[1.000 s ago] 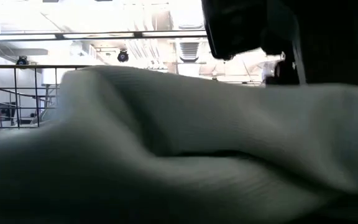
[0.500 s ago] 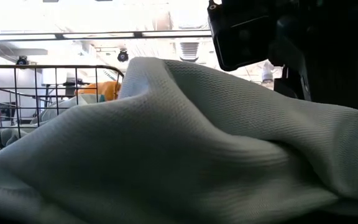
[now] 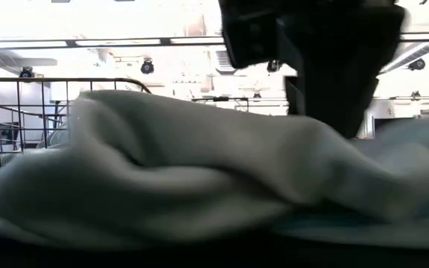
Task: Sort microfiber towel by color & place in baskets
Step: Put the right blue microfiber towel into the bottom wire basket
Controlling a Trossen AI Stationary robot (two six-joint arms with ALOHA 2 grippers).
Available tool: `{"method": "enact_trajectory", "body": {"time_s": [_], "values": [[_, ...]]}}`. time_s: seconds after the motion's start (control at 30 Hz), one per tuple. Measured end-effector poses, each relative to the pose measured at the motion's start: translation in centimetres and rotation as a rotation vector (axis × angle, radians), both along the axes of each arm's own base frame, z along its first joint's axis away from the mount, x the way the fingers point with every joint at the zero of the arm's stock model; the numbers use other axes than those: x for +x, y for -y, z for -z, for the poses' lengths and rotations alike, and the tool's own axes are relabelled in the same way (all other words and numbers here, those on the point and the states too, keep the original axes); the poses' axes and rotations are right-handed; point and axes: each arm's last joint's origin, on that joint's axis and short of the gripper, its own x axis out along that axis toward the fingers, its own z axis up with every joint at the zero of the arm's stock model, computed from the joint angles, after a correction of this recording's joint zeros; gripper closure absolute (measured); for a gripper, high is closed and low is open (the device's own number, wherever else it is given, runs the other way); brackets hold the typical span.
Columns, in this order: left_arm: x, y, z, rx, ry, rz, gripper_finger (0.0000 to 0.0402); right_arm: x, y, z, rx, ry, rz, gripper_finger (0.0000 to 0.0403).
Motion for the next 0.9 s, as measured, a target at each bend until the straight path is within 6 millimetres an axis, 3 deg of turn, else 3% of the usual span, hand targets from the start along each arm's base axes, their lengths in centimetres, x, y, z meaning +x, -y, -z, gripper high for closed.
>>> {"method": "enact_trajectory", "body": {"time_s": [0.23, 0.43, 0.9], "values": [[-0.1, 0.0, 0.0, 0.002, -0.011, -0.008, 0.0208, 2.7, 1.4, -3.4, -0.022, 0.16, -0.046, 0.0389], [-0.2, -0.1, 0.1, 0.009, -0.024, -0.009, 0.0208, 4.4, 2.1, -7.5, -0.112, 0.294, -0.059, 0.0389], [-0.5, -0.3, 0.0, 0.001, -0.041, -0.037, 0.0208, 5.5, 3.8, -18.5, -0.757, 0.612, 0.109, 0.039]]}}
